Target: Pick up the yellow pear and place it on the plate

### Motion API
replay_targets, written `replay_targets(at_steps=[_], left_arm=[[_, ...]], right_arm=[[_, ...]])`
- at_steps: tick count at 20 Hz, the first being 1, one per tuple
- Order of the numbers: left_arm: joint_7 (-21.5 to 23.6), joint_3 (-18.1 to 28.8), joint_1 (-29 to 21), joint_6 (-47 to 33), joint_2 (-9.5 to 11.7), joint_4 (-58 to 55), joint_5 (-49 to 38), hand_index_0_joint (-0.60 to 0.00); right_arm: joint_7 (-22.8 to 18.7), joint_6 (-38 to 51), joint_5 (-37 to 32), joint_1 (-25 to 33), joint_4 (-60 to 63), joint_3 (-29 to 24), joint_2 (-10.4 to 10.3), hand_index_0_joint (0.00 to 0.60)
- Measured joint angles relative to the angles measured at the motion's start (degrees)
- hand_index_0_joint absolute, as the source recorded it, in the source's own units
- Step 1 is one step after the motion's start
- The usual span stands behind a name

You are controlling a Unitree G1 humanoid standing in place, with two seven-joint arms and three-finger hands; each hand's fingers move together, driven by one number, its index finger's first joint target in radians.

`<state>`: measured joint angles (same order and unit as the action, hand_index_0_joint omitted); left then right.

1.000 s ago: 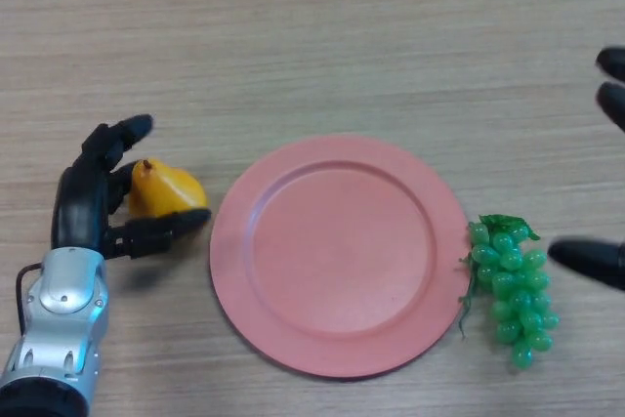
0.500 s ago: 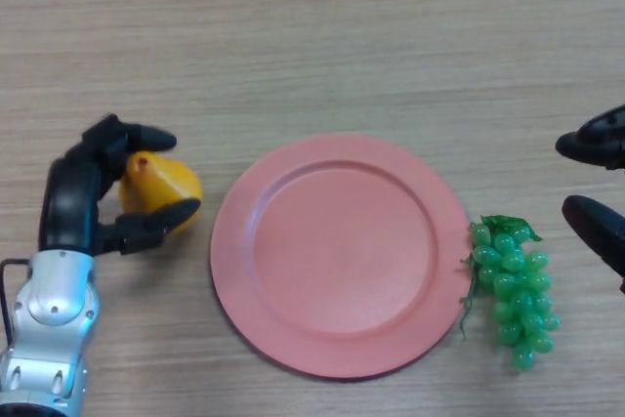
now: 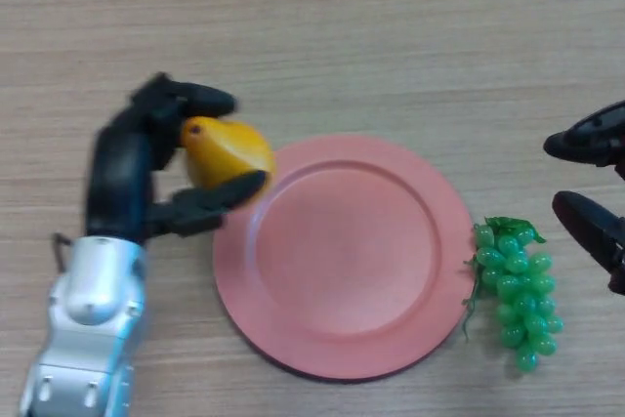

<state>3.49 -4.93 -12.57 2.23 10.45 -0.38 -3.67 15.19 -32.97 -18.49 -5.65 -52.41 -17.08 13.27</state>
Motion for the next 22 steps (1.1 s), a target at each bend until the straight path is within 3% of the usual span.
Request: replay_targets(at_steps=[3, 8, 11, 13, 18, 20, 21, 22], left_arm=[[-0.5, -5.7, -1.0, -1.0, -0.1, 5.7, 0.5, -0.6], [-0.6, -17.4, -5.9, -10.1, -0.2, 22.3, 3.0, -0.6], [0.2, -19.6, -8.6, -16.6, -0.1, 29.4, 3.2, -0.6], [2.2, -21.5, -9.6, -17.4, -0.1, 30.8, 3.2, -0.6], [5.2, -21.0, -10.5, -18.5, -0.2, 31.8, 7.6, -0.6], [5.2, -20.1, -9.7, -18.3, -0.1, 31.0, 7.7, -0.4], [5.2, -19.4, -9.2, -17.4, -0.1, 29.9, 7.6, -0.249], [5.2, -18.7, -8.6, -15.5, 0.0, 28.2, 7.5, -0.15]], right_arm=[[0.0, 0.0, 0.0, 0.0, 0.0, -0.3, 0.0, 0.0], [1.1, 0.0, -0.1, 0.3, 0.0, -0.8, 0.1, 0.0], [1.0, 0.0, 0.0, 0.0, -0.1, -2.6, 0.1, 0.0], [1.2, 0.0, 0.0, -0.5, -0.2, -2.6, 0.1, 0.0], [3.1, 1.4, 2.7, -1.3, -0.1, -2.5, -0.3, 0.0], [3.1, 1.4, 2.7, -1.3, -0.1, -2.4, -0.5, 0.0], [3.1, 1.4, 2.7, -1.3, -0.1, -2.4, -0.6, 0.0], [3.1, 1.4, 2.7, -1.2, -0.1, -2.3, -0.6, 0.0]])
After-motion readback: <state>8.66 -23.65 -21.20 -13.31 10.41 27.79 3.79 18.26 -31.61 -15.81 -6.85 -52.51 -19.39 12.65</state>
